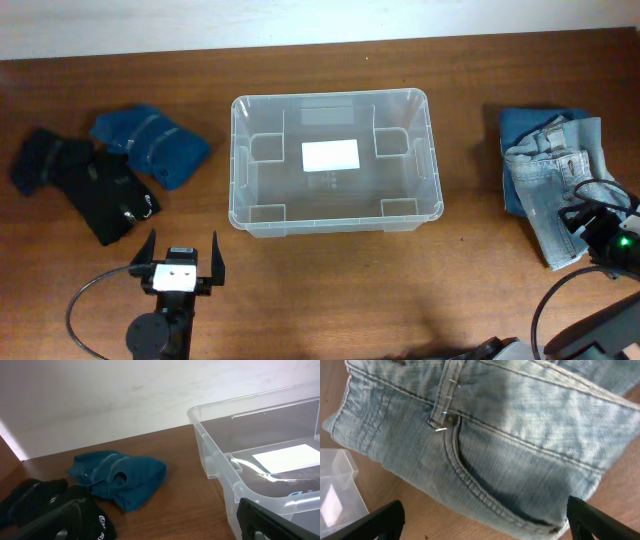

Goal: Pack container
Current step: 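Reach the right gripper to the light-blue jeans and grasp them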

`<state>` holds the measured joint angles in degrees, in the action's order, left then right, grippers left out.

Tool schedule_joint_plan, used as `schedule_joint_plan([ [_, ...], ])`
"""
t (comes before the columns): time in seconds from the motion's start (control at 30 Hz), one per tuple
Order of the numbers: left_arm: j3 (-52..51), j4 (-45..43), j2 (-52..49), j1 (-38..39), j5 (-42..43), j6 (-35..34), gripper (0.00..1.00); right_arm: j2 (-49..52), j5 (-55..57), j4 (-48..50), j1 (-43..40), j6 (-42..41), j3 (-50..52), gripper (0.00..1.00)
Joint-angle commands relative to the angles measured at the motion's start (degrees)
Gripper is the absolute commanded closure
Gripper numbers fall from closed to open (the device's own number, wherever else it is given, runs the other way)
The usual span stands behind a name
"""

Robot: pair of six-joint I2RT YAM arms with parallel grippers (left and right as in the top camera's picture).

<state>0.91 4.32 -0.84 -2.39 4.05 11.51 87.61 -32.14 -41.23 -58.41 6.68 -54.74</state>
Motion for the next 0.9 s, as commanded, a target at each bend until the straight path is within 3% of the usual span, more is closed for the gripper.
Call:
schedule_joint_plan([
  [0.0,-0.4,0.1,0.4,-0.4,-0.6,-0.5,0.01,0.4,-1.6,1.3,-0.2,3.6,0.4,0.06],
  [0.43,-0.4,0.0,0.4,-0.4,-0.6,-0.5,0.01,0.5,9.5,0.3,-0.2,-1.4,0.4,0.08],
  [0.87,-0.4,0.1,0.4,-0.4,-0.6,-0.5,0.01,4.3,9.8,2.4,-0.1,-1.6,0.5,0.08],
])
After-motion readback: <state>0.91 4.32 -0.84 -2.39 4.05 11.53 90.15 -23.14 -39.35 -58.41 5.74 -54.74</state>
